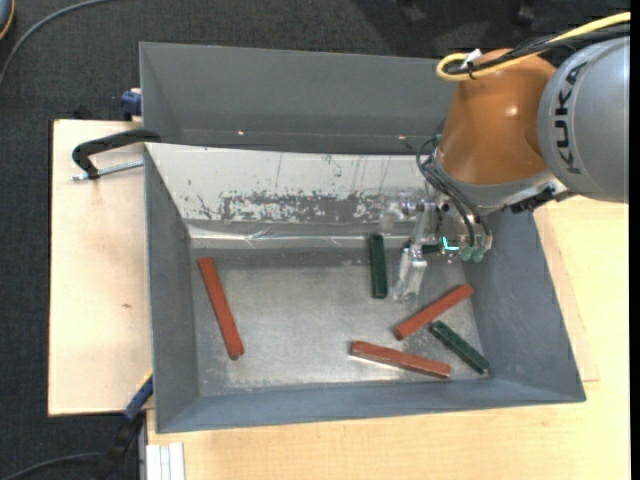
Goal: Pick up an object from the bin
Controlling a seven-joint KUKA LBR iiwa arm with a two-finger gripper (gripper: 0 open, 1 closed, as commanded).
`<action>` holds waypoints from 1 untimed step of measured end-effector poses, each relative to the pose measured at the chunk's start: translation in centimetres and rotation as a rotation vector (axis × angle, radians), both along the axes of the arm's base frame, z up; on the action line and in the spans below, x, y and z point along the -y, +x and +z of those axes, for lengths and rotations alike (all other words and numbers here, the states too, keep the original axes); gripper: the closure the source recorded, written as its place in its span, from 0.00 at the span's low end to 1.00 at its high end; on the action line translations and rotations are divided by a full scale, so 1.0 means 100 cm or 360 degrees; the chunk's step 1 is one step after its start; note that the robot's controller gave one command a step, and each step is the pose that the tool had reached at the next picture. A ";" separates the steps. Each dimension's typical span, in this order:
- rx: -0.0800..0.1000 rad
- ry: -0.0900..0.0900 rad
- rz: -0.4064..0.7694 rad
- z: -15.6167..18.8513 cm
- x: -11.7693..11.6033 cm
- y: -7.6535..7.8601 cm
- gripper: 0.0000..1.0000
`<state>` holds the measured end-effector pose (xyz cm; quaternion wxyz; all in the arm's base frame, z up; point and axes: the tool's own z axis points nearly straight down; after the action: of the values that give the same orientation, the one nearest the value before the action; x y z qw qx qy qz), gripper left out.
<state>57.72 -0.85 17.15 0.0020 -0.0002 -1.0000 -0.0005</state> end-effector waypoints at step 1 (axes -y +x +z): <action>-0.0002 0.0000 0.0378 -0.059 0.043 -0.086 0.00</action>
Offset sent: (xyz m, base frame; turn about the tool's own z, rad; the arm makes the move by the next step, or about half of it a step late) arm -0.0850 -0.0428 -0.0578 -0.2406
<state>49.10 -5.19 11.28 0.0026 0.1183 -0.9930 -0.0003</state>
